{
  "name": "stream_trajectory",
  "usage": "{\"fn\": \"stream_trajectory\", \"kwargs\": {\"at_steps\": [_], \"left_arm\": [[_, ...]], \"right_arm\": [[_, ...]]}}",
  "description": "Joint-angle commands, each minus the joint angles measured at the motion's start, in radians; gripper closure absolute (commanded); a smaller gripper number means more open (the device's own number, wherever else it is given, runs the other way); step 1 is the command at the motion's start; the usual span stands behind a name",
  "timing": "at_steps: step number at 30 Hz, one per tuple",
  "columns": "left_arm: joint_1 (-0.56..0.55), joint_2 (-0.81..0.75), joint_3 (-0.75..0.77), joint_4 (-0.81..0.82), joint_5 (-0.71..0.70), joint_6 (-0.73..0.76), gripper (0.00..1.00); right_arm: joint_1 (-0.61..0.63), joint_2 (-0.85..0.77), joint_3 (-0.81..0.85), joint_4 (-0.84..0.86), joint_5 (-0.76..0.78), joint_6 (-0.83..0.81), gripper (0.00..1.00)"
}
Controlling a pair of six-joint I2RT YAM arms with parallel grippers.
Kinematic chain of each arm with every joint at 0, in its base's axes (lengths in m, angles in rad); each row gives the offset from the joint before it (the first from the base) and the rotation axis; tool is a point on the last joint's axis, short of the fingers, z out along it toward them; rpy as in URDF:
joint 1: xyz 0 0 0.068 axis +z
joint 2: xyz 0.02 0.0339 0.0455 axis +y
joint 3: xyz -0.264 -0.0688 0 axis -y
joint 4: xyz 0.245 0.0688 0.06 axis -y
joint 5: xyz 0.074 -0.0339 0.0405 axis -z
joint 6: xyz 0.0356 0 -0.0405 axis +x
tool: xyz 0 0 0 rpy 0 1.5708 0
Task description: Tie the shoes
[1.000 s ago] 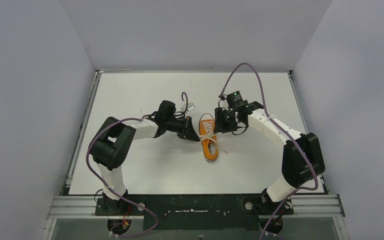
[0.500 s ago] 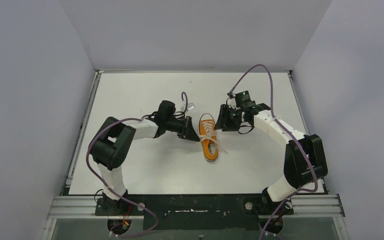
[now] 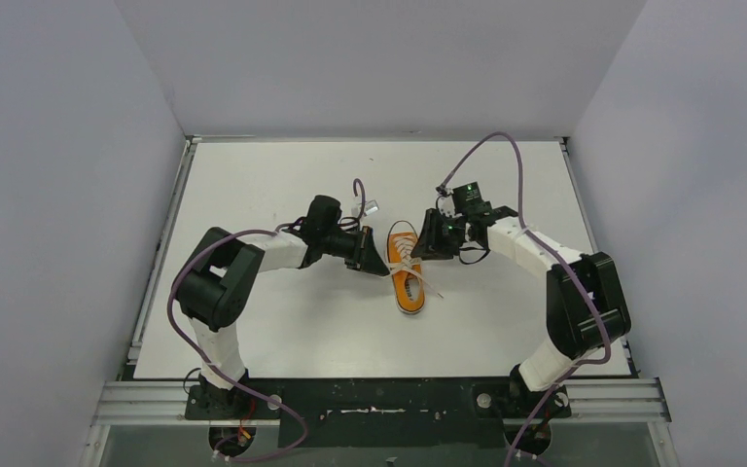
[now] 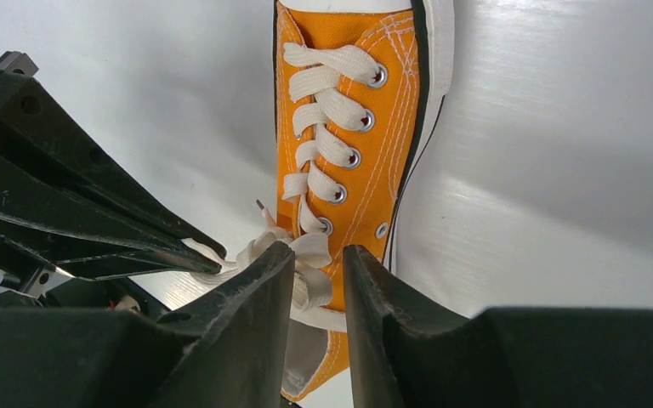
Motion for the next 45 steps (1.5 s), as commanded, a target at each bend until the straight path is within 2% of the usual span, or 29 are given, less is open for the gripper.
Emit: {"fn": "stream_trajectory", "kwargs": {"at_steps": [1,4,7,10,11,12,14,17,29,34,45], "left_arm": [[0.004,-0.012,0.020,0.054,0.026,0.003,1.00],[0.004,-0.012,0.021,0.038,0.018,0.007,1.00],[0.004,-0.016,0.014,-0.002,-0.005,0.026,1.00],[0.004,-0.022,-0.003,-0.018,-0.021,0.035,1.00],[0.005,-0.023,-0.007,-0.016,-0.023,0.036,1.00],[0.004,-0.022,-0.010,-0.012,-0.024,0.032,1.00],[0.004,-0.021,-0.006,0.001,-0.023,0.023,1.00],[0.000,-0.016,0.009,0.003,-0.021,0.018,1.00],[-0.010,-0.007,0.023,0.015,-0.021,0.006,1.00],[-0.008,-0.007,0.024,0.009,-0.022,0.010,1.00],[-0.008,0.003,0.039,0.008,-0.018,0.008,1.00]], "right_arm": [[-0.001,0.007,0.007,0.054,-0.024,0.005,0.77],[-0.005,0.001,0.017,0.047,-0.019,-0.007,0.94],[-0.021,-0.012,0.041,0.008,0.002,-0.019,1.00],[-0.035,-0.017,0.063,-0.015,0.003,-0.028,1.00],[-0.039,-0.013,0.070,-0.024,-0.003,-0.032,0.99],[-0.041,-0.007,0.077,-0.030,-0.012,-0.038,0.92],[-0.040,-0.003,0.082,-0.048,-0.005,-0.045,0.68],[-0.042,-0.023,0.052,-0.020,-0.022,-0.029,0.58],[-0.033,-0.029,-0.019,0.079,-0.123,0.033,0.61],[-0.032,-0.053,-0.039,0.091,-0.142,0.043,0.55],[-0.031,-0.067,-0.065,0.115,-0.163,0.053,0.56]]}}
